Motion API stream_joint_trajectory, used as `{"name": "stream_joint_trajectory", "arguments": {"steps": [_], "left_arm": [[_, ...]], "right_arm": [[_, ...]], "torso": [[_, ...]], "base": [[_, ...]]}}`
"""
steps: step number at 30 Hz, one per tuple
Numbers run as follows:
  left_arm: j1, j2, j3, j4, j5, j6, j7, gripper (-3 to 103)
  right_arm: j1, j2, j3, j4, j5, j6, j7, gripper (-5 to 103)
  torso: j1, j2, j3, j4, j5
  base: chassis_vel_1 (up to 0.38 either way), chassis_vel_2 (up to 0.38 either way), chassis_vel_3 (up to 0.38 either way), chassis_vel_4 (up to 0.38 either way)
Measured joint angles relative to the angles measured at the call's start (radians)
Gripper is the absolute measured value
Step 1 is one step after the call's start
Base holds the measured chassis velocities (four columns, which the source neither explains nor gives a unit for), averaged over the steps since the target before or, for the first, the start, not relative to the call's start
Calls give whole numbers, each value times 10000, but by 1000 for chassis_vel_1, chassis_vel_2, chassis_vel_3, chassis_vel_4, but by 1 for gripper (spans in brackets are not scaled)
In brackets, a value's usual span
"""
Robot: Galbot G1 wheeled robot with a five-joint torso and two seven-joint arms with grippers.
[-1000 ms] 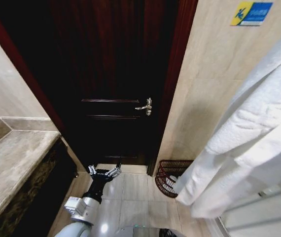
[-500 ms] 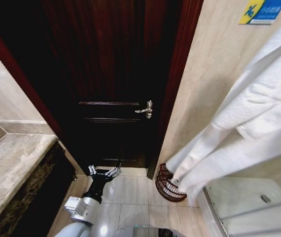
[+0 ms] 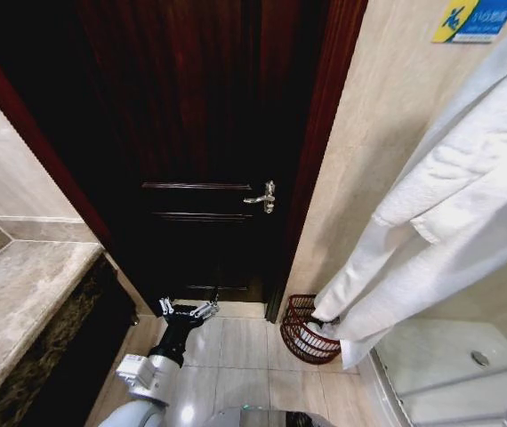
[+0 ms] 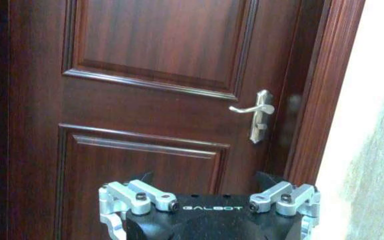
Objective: Discard the used towel into the hamper.
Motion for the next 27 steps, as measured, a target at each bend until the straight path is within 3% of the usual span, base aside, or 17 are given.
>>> {"name": "stream_joint_trajectory", "arguments": {"steps": [14,27], "left_arm": [[1,-1,0,1,0,0,0,100],[0,0,0,0,0,0,0,100]], "right_arm": [[-1,715,-686,-688,-599,489,-298,11],[-1657,1418,-425,-980,-822,1094,-793,11]], "torso": [[0,0,0,1,-2],[-1,0,-1,1,-2]], "base": [[0,0,0,0],[0,0,0,0]]}}
